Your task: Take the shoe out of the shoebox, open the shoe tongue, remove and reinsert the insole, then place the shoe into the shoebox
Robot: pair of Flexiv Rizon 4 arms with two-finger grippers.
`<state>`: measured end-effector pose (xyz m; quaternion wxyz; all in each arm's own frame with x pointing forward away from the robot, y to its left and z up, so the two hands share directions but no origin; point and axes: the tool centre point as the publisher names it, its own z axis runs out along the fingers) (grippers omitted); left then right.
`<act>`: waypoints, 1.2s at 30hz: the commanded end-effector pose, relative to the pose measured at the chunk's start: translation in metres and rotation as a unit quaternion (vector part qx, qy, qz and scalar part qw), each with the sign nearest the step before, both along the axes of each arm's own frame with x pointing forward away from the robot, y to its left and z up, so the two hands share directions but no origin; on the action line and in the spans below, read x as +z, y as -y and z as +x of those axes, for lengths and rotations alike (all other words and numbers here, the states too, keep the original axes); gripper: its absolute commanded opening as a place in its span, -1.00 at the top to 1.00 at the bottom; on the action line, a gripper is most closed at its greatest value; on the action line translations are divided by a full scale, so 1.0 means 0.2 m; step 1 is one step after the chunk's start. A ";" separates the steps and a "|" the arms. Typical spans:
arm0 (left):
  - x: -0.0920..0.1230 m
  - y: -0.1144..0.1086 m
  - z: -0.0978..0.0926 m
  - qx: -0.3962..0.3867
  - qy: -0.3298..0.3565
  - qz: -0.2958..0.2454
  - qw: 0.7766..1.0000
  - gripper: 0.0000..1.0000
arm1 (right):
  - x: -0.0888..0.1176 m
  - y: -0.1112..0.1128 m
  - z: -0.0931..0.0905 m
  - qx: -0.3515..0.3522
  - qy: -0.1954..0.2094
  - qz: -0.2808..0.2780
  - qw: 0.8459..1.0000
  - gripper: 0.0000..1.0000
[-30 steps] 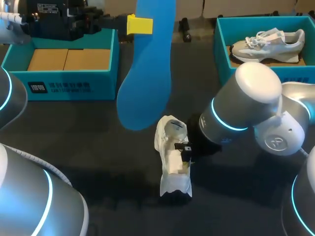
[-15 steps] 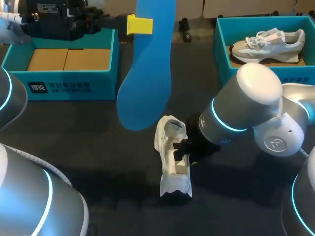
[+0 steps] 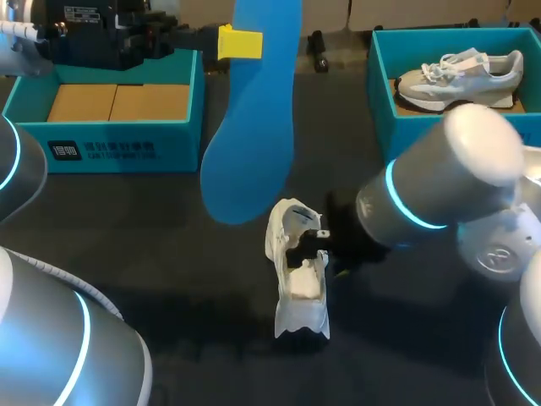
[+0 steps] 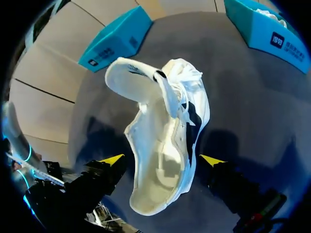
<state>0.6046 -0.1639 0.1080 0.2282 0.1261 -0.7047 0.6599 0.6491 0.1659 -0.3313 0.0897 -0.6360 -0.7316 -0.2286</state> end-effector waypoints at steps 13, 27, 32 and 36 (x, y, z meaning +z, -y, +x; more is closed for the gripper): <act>0.00 0.01 0.01 -0.001 0.000 0.000 1.000 1.00 | 0.10 0.24 -0.01 0.038 -0.016 0.102 0.994 -1.00; 0.00 0.01 0.01 -0.001 0.000 0.000 1.000 1.00 | 0.51 0.39 0.11 0.023 0.010 0.151 0.988 -1.00; 0.00 0.01 0.01 -0.001 0.000 0.000 1.000 1.00 | 0.56 0.42 0.13 0.031 0.034 0.194 0.980 -1.00; 0.00 0.01 0.01 -0.001 0.000 0.000 1.000 1.00 | 0.60 0.44 0.14 0.039 0.027 0.215 0.976 -1.00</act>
